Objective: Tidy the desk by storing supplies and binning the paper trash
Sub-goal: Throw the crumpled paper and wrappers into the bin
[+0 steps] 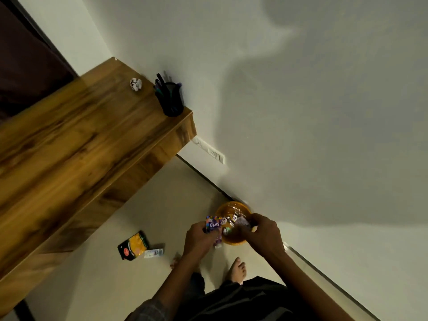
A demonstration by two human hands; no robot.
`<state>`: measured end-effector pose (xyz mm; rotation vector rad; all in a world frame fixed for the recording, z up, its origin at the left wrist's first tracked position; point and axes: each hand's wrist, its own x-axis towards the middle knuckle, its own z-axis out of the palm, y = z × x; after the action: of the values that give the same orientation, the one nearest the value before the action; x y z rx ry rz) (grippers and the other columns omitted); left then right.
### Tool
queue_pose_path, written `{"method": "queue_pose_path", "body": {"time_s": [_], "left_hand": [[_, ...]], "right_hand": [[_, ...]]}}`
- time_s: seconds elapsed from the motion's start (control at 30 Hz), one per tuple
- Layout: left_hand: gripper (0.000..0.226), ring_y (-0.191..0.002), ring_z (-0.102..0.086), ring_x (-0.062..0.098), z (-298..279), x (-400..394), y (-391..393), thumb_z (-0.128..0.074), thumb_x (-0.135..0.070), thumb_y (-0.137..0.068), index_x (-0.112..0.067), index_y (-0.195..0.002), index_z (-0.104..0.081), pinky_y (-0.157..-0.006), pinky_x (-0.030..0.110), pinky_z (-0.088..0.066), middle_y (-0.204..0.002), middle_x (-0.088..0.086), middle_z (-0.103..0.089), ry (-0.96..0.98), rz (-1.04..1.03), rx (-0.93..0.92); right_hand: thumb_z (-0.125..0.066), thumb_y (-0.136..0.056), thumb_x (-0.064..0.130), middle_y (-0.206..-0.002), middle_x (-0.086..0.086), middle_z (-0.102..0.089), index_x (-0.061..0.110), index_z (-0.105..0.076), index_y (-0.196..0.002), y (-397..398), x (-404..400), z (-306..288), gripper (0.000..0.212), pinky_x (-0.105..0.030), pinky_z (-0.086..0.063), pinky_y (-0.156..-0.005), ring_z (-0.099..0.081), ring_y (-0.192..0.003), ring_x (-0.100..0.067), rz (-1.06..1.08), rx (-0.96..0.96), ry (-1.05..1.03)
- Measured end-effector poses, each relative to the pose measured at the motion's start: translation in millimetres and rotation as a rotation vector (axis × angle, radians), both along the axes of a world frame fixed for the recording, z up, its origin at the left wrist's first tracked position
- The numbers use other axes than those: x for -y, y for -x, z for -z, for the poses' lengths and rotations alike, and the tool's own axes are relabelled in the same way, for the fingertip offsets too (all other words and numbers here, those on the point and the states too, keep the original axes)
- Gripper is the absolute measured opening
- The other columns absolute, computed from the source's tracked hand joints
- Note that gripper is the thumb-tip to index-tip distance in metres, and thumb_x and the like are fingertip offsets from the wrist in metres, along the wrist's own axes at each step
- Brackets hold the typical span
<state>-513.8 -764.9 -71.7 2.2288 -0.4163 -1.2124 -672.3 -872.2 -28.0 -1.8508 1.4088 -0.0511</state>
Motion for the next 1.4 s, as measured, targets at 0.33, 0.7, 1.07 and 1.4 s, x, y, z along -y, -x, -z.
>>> {"method": "queue_pose_path", "body": {"time_s": [0.33,0.7,1.07,1.4], "left_hand": [[0.021,-0.085,-0.072,0.017,48,44,37,-0.08,-0.031,-0.085,-0.016,-0.1,-0.079,-0.076,0.028,-0.056,-0.093,0.003,-0.078,-0.117,0.039,-0.057],[0.042,-0.112,-0.055,0.027,87,115,22,-0.052,-0.036,-0.105,-0.012,-0.14,-0.051,-0.067,0.035,-0.051,-0.128,0.012,-0.052,-0.48,0.191,-0.397],[0.047,-0.09,-0.067,0.031,115,55,20,-0.058,-0.041,-0.1,0.0,-0.125,-0.061,-0.066,0.033,-0.051,-0.118,0.02,-0.07,-0.576,0.114,-0.335],[0.029,-0.086,-0.065,0.03,86,56,14,-0.062,-0.036,-0.099,-0.009,-0.108,-0.065,-0.075,0.034,-0.053,-0.108,0.019,-0.071,-0.392,0.011,-0.288]], "right_hand": [[-0.069,-0.083,0.052,-0.076,0.001,-0.07,0.02,-0.07,-0.084,26,30,56,0.032,-0.034,-0.055,-0.062,-0.066,-0.068,-0.017,-0.029,-0.088,-0.103],[-0.068,-0.08,0.067,-0.086,-0.006,-0.075,0.03,-0.06,-0.105,31,90,120,0.046,-0.037,-0.062,-0.07,-0.071,-0.058,-0.023,-0.094,-0.223,-0.318],[-0.066,-0.088,0.026,-0.071,-0.004,-0.075,0.015,-0.067,-0.12,95,71,143,0.033,-0.039,-0.065,-0.065,-0.075,-0.062,-0.021,0.203,-0.209,-0.504],[-0.065,-0.089,0.033,-0.065,-0.002,-0.075,0.016,-0.069,-0.11,49,55,119,0.027,-0.032,-0.061,-0.058,-0.073,-0.058,-0.022,0.063,-0.104,-0.446]]}}
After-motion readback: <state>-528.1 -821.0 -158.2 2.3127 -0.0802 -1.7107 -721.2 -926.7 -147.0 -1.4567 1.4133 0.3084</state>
